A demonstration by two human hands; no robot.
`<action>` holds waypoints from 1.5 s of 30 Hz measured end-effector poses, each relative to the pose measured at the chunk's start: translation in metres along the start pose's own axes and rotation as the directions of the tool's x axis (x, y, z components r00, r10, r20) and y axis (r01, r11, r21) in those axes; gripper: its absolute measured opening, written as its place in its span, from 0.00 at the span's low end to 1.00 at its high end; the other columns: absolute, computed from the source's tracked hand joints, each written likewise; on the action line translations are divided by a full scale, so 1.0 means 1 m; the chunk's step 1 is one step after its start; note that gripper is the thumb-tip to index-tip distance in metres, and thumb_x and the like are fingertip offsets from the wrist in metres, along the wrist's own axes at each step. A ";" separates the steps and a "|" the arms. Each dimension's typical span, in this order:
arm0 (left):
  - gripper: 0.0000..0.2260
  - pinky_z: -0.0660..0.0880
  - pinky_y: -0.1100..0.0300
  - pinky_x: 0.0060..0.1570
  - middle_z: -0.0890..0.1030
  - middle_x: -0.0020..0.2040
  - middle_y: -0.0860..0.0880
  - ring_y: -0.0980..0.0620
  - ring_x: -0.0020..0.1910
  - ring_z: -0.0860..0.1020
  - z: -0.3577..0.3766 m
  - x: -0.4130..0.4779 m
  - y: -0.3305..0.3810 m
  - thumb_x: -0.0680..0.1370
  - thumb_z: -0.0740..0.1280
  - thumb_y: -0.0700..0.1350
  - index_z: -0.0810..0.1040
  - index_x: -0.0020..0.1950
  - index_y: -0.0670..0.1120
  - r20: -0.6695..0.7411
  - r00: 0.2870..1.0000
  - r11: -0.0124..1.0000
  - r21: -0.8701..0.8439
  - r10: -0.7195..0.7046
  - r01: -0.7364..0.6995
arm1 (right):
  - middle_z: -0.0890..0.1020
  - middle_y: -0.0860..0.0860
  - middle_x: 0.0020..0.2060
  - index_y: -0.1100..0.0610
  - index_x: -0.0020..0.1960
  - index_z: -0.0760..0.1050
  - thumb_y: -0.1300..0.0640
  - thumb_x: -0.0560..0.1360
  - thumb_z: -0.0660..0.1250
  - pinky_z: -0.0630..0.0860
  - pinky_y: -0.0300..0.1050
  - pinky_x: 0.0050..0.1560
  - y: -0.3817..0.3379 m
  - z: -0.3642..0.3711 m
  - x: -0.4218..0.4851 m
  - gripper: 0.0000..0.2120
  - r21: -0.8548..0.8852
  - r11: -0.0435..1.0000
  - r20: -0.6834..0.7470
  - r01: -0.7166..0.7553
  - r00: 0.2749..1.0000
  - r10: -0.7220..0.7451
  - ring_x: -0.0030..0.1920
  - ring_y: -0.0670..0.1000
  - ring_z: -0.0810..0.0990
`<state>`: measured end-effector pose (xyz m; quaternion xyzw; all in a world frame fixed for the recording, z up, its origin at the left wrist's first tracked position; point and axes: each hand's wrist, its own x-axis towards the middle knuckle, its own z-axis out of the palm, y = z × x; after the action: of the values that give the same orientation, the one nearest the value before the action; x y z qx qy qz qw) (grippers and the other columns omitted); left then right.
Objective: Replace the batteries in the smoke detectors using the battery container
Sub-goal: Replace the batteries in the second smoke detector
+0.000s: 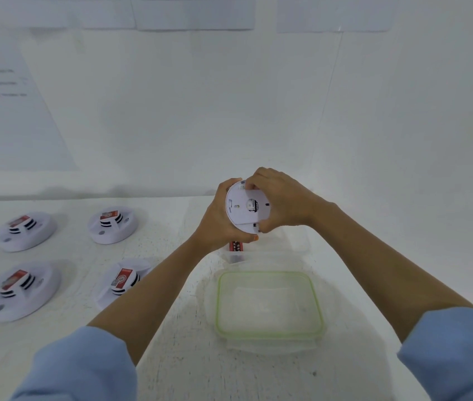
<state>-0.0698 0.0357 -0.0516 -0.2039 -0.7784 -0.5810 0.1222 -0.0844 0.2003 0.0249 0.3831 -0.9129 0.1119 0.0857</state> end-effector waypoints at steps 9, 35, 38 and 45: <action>0.42 0.71 0.72 0.52 0.69 0.60 0.57 0.66 0.57 0.72 -0.005 0.005 0.000 0.54 0.76 0.48 0.62 0.64 0.52 0.053 0.998 0.999 0.004 0.043 -0.043 | 0.74 0.54 0.54 0.60 0.61 0.70 0.51 0.58 0.77 0.68 0.43 0.52 0.004 -0.005 -0.001 0.35 -0.036 0.999 0.009 0.010 1.000 -0.010 0.52 0.53 0.72; 0.45 0.72 0.73 0.50 0.70 0.59 0.53 0.68 0.56 0.72 -0.029 -0.049 0.012 0.55 0.78 0.35 0.60 0.67 0.40 -0.024 1.000 0.999 0.037 -0.014 0.015 | 0.72 0.49 0.53 0.57 0.63 0.71 0.61 0.60 0.75 0.70 0.44 0.56 -0.025 0.008 -0.078 0.32 0.273 0.944 0.097 -0.186 0.981 0.166 0.54 0.52 0.71; 0.46 0.72 0.73 0.50 0.69 0.59 0.55 0.70 0.56 0.72 -0.034 -0.060 0.019 0.54 0.78 0.36 0.59 0.68 0.39 -0.069 0.997 0.999 0.037 -0.034 0.037 | 0.72 0.49 0.57 0.56 0.63 0.70 0.61 0.61 0.75 0.70 0.43 0.58 -0.034 0.011 -0.096 0.32 0.261 0.938 0.207 -0.227 0.963 0.175 0.55 0.50 0.70; 0.46 0.72 0.74 0.50 0.68 0.59 0.56 0.72 0.55 0.71 -0.024 -0.089 0.035 0.54 0.78 0.36 0.59 0.67 0.39 -0.122 0.989 0.997 0.015 -0.080 0.082 | 0.70 0.47 0.54 0.55 0.66 0.69 0.59 0.64 0.73 0.65 0.37 0.53 -0.044 0.033 -0.112 0.31 0.216 0.936 0.399 -0.277 0.900 0.174 0.55 0.47 0.69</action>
<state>0.0241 0.0060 -0.0530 -0.1353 -0.7831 -0.5888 0.1476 0.0220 0.2378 -0.0283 0.2961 -0.9272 0.1684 -0.1558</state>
